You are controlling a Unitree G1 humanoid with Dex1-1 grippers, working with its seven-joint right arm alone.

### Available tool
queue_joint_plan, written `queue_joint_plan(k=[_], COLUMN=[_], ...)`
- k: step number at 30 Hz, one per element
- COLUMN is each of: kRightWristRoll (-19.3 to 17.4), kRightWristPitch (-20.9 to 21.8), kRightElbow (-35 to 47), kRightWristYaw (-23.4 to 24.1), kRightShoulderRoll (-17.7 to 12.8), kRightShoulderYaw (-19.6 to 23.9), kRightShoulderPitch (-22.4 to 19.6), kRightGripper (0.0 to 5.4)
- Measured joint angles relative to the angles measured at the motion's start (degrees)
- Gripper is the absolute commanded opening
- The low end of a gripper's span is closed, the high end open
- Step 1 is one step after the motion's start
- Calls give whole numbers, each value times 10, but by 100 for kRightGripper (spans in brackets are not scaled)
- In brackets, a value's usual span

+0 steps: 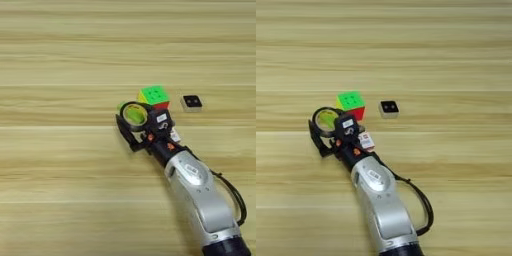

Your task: Move the objects on the table

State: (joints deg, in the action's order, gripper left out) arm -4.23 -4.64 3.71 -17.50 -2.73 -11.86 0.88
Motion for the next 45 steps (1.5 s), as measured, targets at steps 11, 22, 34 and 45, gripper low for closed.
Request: queue_joint_plan(k=[11, 22, 34, 45], kRightWristRoll=[14, 20, 25, 45], kRightWristPitch=[10, 101, 131, 138], kRightElbow=[-209, -381, -414, -371], kRightWristYaw=[-32, -46, -46, -41], kRightShoulderRoll=[23, 52, 58, 55], kRightShoulderYaw=[-19, 0, 6, 3], kRightShoulderPitch=[-116, -202, -213, -183], kRightGripper=[404, 402, 520, 536])
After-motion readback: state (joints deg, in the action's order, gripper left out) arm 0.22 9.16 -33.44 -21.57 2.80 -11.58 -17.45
